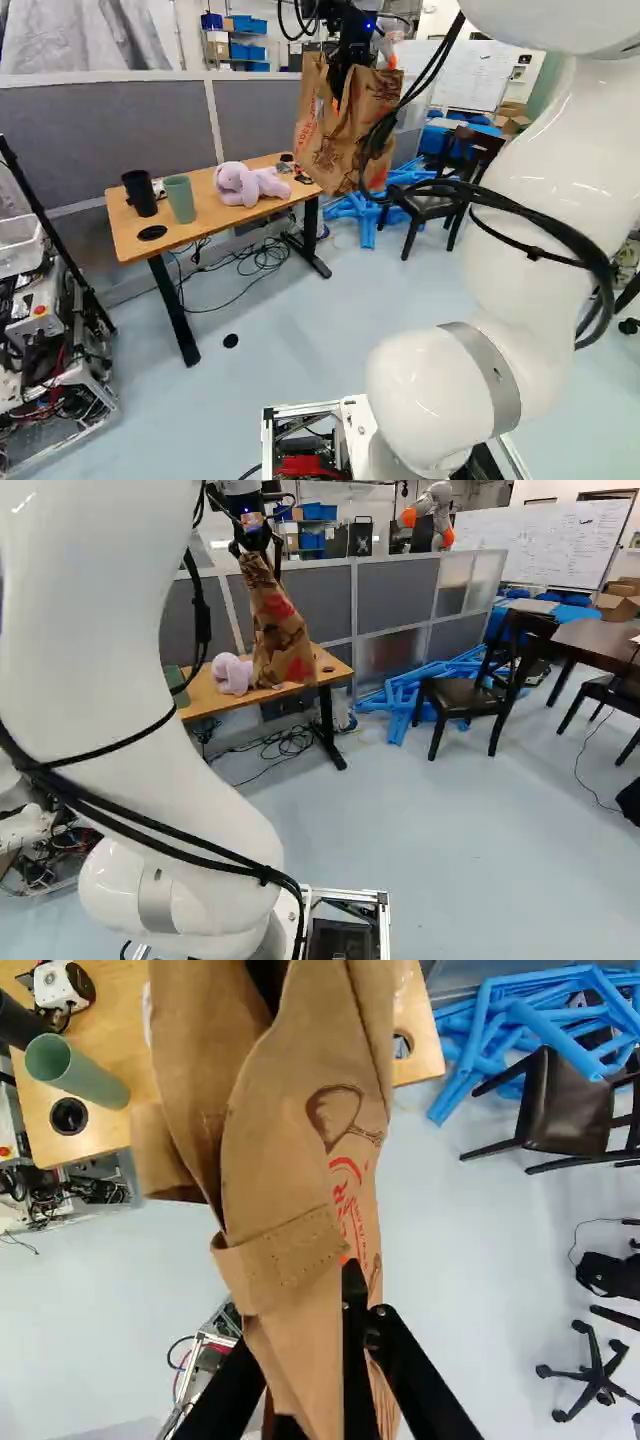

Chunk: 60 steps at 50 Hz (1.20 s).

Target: Pick up the bag on the ground and place it on the table

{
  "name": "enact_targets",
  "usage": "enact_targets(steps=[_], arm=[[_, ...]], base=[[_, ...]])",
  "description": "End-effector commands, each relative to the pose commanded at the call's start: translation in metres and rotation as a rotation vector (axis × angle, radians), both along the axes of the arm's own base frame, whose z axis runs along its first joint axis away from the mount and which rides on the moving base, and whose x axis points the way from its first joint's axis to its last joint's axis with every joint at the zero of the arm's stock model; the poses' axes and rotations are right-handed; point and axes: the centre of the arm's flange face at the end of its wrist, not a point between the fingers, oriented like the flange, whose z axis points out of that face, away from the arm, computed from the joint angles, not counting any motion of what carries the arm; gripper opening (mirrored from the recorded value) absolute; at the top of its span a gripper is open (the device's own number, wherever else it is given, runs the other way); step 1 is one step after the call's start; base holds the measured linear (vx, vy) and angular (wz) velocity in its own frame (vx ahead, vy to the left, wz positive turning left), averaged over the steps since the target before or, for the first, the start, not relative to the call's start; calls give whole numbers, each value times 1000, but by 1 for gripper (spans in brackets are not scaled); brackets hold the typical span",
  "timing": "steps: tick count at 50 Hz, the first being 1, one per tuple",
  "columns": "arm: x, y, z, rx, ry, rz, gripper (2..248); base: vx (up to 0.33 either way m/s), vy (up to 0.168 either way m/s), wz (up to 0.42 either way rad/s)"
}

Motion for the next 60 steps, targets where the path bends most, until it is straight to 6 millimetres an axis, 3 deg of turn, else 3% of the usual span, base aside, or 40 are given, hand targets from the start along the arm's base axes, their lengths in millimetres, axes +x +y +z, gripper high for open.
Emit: enact_targets(steps=[32,60], arm=[[0,0,0,0,0,0,21],[0,0,0,0,0,0,21]], base=[[233,72,-20],[170,131,310]])
